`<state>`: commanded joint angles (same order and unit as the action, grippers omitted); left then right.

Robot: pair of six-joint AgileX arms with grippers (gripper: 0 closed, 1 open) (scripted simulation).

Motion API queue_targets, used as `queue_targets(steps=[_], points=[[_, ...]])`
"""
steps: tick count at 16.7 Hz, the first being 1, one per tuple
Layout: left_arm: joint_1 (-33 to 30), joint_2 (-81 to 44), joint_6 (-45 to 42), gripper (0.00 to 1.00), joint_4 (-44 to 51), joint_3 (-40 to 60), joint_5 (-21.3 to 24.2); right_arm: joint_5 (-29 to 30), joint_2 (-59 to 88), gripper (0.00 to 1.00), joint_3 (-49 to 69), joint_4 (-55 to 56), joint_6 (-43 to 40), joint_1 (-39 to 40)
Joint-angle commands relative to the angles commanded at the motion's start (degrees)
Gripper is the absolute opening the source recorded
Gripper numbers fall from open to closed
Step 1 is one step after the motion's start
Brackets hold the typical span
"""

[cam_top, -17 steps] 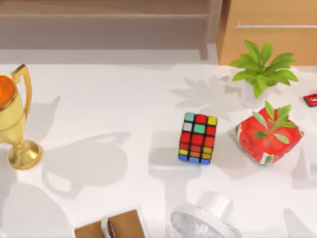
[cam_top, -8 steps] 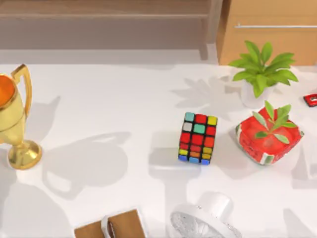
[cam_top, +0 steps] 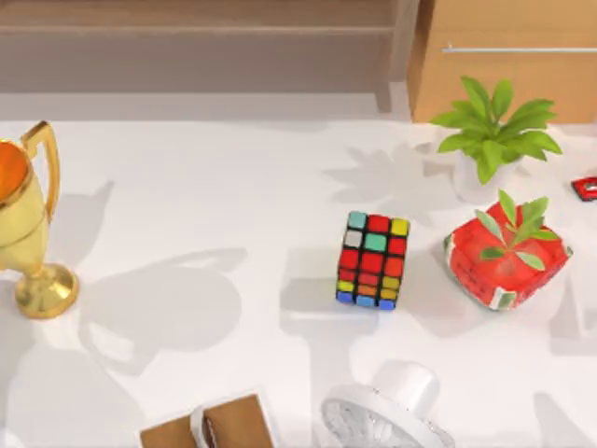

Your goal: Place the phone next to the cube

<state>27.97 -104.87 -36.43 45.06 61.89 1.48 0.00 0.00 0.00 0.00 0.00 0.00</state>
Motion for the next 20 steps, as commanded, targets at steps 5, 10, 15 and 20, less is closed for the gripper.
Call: queue_targets(steps=[5,10,15,20], points=[[0.01,-0.14,-0.09,0.00,0.05,-0.05,-0.02,0.00,0.00,1.00,0.00,0.00,0.00,0.00],[-2.66,2.03,4.66,0.00,-0.92,5.92,-0.56,0.00,0.00,1.00,0.00,0.00,0.00,0.00],[-10.22,0.72,15.57,0.00,-2.33,15.95,-0.92,0.00,0.00,1.00,0.00,0.00,0.00,0.00],[-22.10,-2.76,29.24,0.00,-1.88,25.56,-0.86,0.00,0.00,1.00,0.00,0.00,0.00,0.00]])
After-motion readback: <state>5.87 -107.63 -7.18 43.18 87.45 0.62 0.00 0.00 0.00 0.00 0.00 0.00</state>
